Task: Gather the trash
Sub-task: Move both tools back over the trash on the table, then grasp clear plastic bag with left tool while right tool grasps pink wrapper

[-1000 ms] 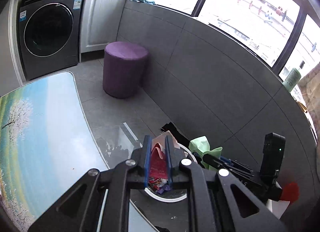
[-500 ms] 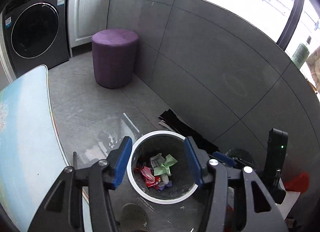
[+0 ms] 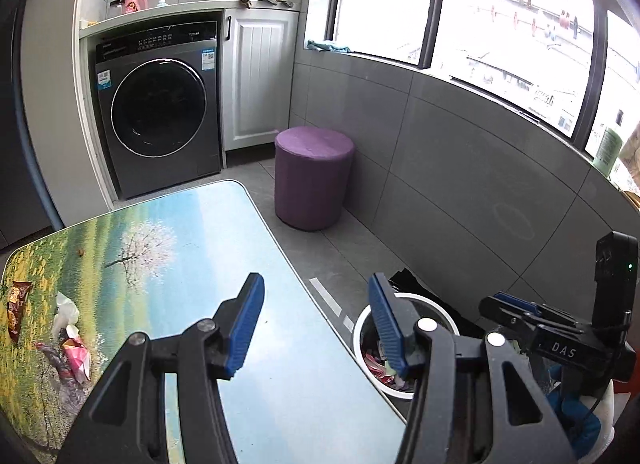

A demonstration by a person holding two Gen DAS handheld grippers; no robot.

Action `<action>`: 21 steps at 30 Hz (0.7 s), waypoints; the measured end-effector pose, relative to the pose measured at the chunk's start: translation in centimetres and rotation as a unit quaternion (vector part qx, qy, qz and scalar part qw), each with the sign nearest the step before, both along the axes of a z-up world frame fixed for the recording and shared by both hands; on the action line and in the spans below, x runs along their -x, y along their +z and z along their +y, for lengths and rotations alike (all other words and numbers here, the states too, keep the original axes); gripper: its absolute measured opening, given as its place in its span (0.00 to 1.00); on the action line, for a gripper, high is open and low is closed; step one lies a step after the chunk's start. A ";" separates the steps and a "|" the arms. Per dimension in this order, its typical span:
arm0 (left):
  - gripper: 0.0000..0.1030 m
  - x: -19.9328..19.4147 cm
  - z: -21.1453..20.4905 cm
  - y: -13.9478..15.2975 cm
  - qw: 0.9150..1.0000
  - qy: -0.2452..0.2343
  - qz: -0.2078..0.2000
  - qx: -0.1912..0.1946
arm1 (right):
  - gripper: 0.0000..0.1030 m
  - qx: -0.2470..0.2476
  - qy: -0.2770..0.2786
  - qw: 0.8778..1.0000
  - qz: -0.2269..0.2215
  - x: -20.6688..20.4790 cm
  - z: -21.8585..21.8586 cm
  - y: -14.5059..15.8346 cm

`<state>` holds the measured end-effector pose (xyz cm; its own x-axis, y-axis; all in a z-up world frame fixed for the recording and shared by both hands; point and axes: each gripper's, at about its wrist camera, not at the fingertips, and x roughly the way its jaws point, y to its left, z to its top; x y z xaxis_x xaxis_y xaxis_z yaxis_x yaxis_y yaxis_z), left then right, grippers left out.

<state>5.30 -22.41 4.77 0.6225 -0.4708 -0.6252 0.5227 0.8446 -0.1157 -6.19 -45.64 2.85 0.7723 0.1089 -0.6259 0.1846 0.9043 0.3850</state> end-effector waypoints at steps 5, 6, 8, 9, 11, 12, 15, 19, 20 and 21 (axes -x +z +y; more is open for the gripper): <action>0.50 0.5 7.0 0.9 0.999 0.045 -0.017 0.012 | 0.45 0.017 0.044 0.999 -0.020 -0.1 4.4 3.1; 0.50 0.4 8.6 0.8 0.998 0.056 -0.017 0.014 | 0.45 0.019 0.055 0.998 -0.023 -0.3 5.3 3.5; 0.50 0.4 11.6 0.4 0.997 0.078 -0.015 0.017 | 0.45 0.027 0.075 0.996 -0.027 -0.9 7.1 4.3; 0.50 0.3 13.0 0.1 0.996 0.089 -0.013 0.016 | 0.45 0.028 0.086 0.995 -0.028 -1.2 8.1 4.5; 0.50 -0.2 15.9 -0.7 0.993 0.113 -0.009 0.015 | 0.45 0.029 0.108 0.993 -0.028 -2.2 10.0 4.8; 0.50 -0.4 17.2 -1.2 0.992 0.123 -0.006 0.013 | 0.45 0.031 0.120 0.992 -0.027 -2.8 11.1 4.8; 0.50 -1.0 20.7 -3.5 0.988 0.153 0.011 0.002 | 0.45 0.033 0.155 0.987 -0.019 -4.6 14.3 4.3; 0.50 -1.5 23.7 -6.8 0.984 0.172 0.042 -0.016 | 0.45 0.034 0.202 0.979 0.002 -7.6 18.7 2.8; 0.50 -1.6 24.3 -7.6 0.983 0.175 0.051 -0.017 | 0.45 0.033 0.214 0.976 0.008 -8.4 19.7 2.3; 0.50 -1.8 24.7 -8.3 0.983 0.175 0.060 -0.017 | 0.45 0.032 0.225 0.974 0.014 -9.2 20.7 1.9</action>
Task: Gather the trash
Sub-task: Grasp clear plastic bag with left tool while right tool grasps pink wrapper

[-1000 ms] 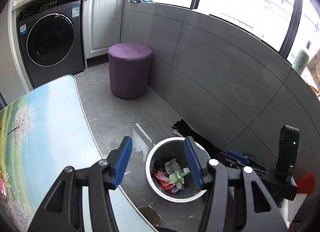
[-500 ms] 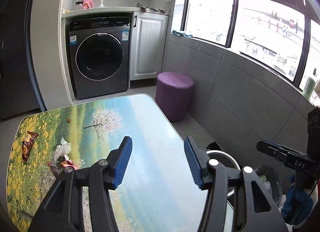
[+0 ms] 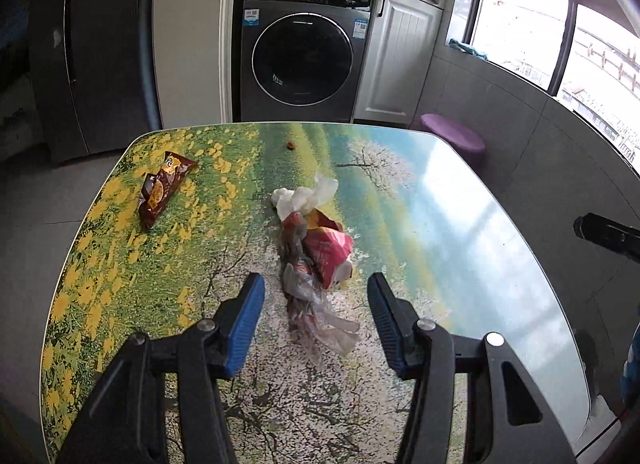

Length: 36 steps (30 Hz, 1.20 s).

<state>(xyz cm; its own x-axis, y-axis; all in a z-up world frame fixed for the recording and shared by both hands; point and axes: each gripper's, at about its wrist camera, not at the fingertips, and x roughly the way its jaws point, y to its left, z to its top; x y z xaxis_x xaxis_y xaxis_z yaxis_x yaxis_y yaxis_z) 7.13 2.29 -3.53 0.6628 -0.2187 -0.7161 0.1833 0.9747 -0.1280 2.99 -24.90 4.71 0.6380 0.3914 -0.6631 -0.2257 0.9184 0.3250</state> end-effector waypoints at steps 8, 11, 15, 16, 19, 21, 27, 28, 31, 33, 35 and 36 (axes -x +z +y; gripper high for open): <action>0.36 -1.2 0.3 -2.8 1.000 -0.016 0.027 -0.001 | 0.45 0.018 0.075 0.996 0.040 -5.0 7.2 -3.1; 0.24 -1.7 0.3 -3.6 0.999 -0.014 0.034 -0.002 | 0.45 0.031 0.091 0.994 0.052 -6.5 9.4 -4.1; 0.14 -2.1 1.7 -4.3 0.999 0.000 0.039 0.016 | 0.45 0.045 0.109 0.991 0.066 -8.1 11.7 -5.6; 0.12 -2.0 2.1 -4.2 0.999 0.004 0.036 0.020 | 0.45 0.046 0.113 0.990 0.068 -8.5 12.2 -5.9; 0.11 -2.0 3.1 -3.9 0.999 0.022 0.026 0.026 | 0.45 0.051 0.118 0.989 0.076 -9.5 13.4 -7.0; 0.10 -2.1 4.0 -4.0 0.998 0.038 0.028 0.038 | 0.45 0.054 0.120 0.988 0.080 -10.2 14.1 -7.6; 0.09 -2.2 5.3 -4.1 0.996 0.059 0.032 0.060 | 0.45 0.063 0.127 0.985 0.094 -11.4 15.9 -9.3; 0.09 -2.2 5.3 -4.1 0.996 0.060 0.032 0.060 | 0.45 0.064 0.128 0.985 0.095 -11.4 16.0 -9.5; 0.09 -2.0 5.1 -4.0 0.996 0.061 0.030 0.056 | 0.44 0.081 0.129 0.985 0.087 -11.6 16.7 -9.5; 0.09 -2.0 5.0 -3.9 0.996 0.064 0.028 0.051 | 0.30 0.092 0.132 0.983 0.085 -11.4 16.9 -9.5; 0.08 -1.9 4.9 -3.8 0.996 0.066 0.026 0.046 | 0.30 0.097 0.134 0.983 0.080 -10.9 16.7 -9.4; 0.08 -1.9 4.8 -3.7 0.997 0.066 0.024 0.043 | 0.29 0.097 0.134 0.983 0.077 -10.6 16.5 -9.3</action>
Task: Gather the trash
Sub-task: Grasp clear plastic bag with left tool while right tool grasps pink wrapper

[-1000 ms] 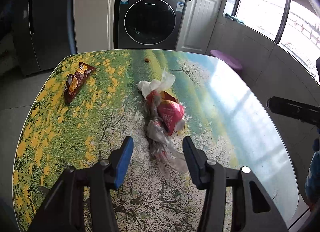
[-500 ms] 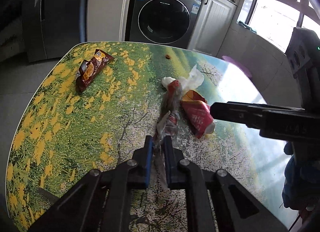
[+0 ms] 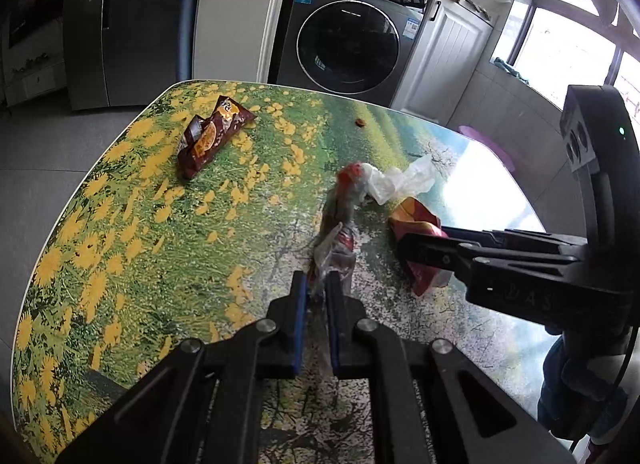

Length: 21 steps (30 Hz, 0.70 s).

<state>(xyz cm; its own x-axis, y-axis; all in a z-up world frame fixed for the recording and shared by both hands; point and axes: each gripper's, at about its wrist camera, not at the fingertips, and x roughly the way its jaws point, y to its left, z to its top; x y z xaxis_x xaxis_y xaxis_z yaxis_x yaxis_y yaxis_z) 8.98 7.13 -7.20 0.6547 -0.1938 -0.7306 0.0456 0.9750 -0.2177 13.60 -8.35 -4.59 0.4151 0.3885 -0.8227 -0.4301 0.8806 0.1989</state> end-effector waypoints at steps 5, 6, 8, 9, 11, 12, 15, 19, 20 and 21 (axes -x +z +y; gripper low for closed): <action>0.07 0.6 -0.6 1.0 1.000 -0.001 -0.012 -0.009 | 0.28 -0.026 -0.008 1.000 -0.007 1.8 -1.9 1.0; 0.07 0.8 -0.8 1.3 1.000 -0.002 -0.015 -0.012 | 0.28 -0.034 -0.011 0.999 -0.008 2.3 -2.4 1.3; 0.06 1.1 -1.2 1.9 1.000 -0.005 -0.020 -0.017 | 0.28 -0.044 -0.016 0.999 -0.011 3.1 -3.3 1.7; 0.06 1.3 -1.4 2.2 1.000 -0.007 -0.023 -0.019 | 0.28 -0.049 -0.018 0.999 -0.014 3.6 -3.8 2.0; 0.06 1.8 -2.1 3.0 0.999 -0.013 -0.029 -0.021 | 0.28 -0.061 -0.024 0.998 -0.020 4.5 -4.9 2.5; 0.06 2.0 -2.5 3.5 0.999 -0.018 -0.033 -0.021 | 0.28 -0.067 -0.029 0.997 -0.024 4.9 -5.6 2.8; 0.06 2.8 -4.1 5.0 0.998 -0.037 -0.048 -0.025 | 0.28 -0.084 -0.047 0.995 -0.036 6.3 -8.0 3.9; 0.06 3.6 -7.0 6.9 0.995 -0.069 -0.063 -0.031 | 0.28 -0.103 -0.085 0.989 -0.059 8.1 -12.2 5.6; 0.06 3.7 -7.9 7.4 0.994 -0.078 -0.066 -0.032 | 0.28 -0.106 -0.095 0.988 -0.066 8.6 -13.4 6.0; 0.06 3.8 -8.9 7.8 0.993 -0.087 -0.069 -0.033 | 0.28 -0.108 -0.106 0.986 -0.073 9.2 -14.7 6.3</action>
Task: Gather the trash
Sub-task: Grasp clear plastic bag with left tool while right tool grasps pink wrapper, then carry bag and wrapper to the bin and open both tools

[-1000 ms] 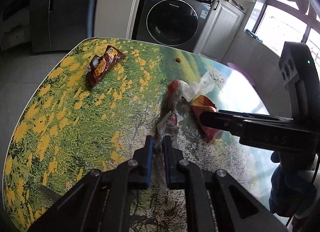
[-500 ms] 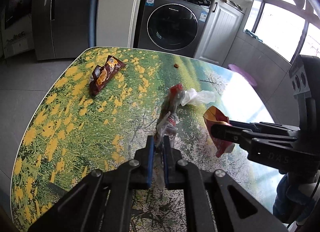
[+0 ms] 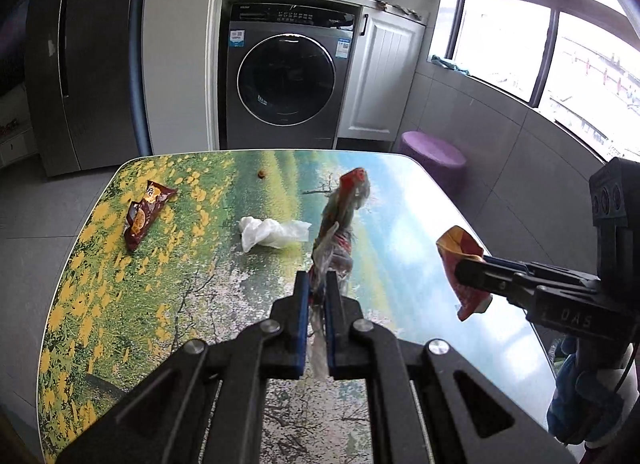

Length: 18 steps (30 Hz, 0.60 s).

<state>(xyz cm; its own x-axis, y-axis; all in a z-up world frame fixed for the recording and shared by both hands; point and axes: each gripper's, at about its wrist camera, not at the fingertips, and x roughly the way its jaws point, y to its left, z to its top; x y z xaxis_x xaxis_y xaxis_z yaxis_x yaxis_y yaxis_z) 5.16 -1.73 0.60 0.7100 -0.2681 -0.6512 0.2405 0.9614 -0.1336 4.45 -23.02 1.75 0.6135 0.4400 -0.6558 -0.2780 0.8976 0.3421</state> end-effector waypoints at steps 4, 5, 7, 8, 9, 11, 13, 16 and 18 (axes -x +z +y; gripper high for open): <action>0.06 0.4 -4.7 1.6 0.999 -0.046 -0.009 -0.003 | 0.28 0.002 -0.051 0.998 -0.022 2.2 -5.3 1.2; 0.06 0.4 -6.1 2.0 0.998 -0.061 -0.010 -0.003 | 0.28 0.003 -0.065 0.998 -0.025 2.7 -6.7 1.4; 0.06 0.3 -9.2 2.7 0.996 -0.091 -0.011 -0.004 | 0.28 0.006 -0.097 0.995 -0.030 3.8 -9.8 1.5; 0.06 0.3 -11.0 3.0 0.994 -0.108 -0.010 -0.004 | 0.28 0.005 -0.114 0.993 -0.031 4.3 -11.6 1.4; 0.06 0.2 -12.7 3.2 0.992 -0.125 -0.009 -0.004 | 0.28 0.003 -0.132 0.991 -0.030 4.6 -13.4 1.2; 0.06 0.3 -16.5 3.5 0.987 -0.162 -0.005 -0.006 | 0.28 0.003 -0.172 0.985 -0.027 5.7 -17.0 0.8; 0.06 0.3 -20.4 3.3 0.980 -0.197 0.000 -0.013 | 0.28 0.003 -0.211 0.977 -0.018 6.7 -20.4 0.2; 0.06 0.1 -26.1 2.4 0.970 -0.242 0.015 -0.027 | 0.28 -0.004 -0.258 0.966 -0.002 7.8 -25.0 -1.4; 0.06 0.0 -29.6 1.4 0.963 -0.265 0.028 -0.035 | 0.28 -0.006 -0.281 0.959 0.014 8.3 -27.4 -2.5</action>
<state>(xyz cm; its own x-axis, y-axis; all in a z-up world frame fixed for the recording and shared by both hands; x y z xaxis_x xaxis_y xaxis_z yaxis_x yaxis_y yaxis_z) 5.16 -31.29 1.96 0.4485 -0.5369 -0.7146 0.6942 0.7128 -0.0998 -3.81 -50.46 -0.79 0.7382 0.0517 -0.6726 0.2589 0.8990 0.3532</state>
